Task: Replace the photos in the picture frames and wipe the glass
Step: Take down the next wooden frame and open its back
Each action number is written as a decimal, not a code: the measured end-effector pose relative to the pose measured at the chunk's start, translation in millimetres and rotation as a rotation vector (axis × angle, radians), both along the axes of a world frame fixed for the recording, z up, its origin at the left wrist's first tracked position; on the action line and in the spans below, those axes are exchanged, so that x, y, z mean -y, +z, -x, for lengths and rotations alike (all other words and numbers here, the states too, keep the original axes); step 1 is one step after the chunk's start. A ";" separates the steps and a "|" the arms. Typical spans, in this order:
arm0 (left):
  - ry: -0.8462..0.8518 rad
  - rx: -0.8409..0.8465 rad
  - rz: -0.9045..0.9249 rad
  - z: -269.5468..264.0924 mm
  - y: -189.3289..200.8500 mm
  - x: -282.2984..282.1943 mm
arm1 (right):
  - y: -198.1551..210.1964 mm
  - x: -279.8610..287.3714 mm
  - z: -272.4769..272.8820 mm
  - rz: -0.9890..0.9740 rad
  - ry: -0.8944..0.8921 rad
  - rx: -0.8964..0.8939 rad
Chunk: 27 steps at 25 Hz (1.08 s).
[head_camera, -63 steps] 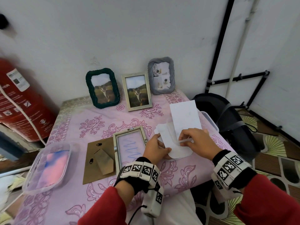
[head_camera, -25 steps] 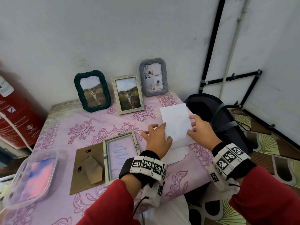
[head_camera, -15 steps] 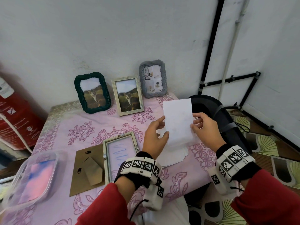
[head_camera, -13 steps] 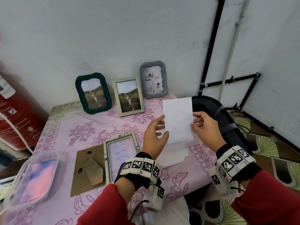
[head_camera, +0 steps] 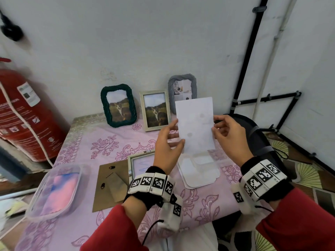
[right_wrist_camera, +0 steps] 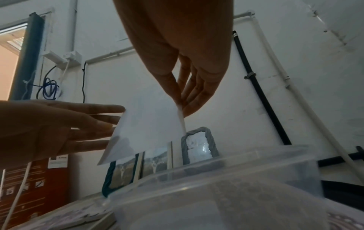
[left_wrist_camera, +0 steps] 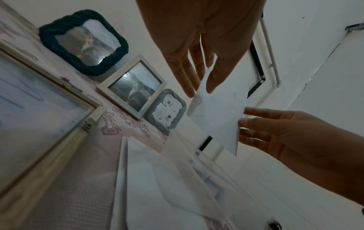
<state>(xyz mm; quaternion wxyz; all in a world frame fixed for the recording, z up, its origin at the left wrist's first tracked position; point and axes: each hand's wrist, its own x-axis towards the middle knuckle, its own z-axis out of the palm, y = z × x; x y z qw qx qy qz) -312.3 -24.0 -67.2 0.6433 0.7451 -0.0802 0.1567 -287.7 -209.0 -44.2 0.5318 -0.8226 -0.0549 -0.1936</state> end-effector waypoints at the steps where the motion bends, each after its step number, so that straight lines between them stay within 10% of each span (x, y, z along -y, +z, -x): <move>1: 0.014 -0.001 0.002 0.5 0.3 -4.8 | -0.2 -5.0 0.4 -0.009 0.011 0.003; 27: 0.133 -0.330 -0.196 49.0 -43.5 -125.5 | -67.0 -106.6 21.2 0.257 0.486 -0.293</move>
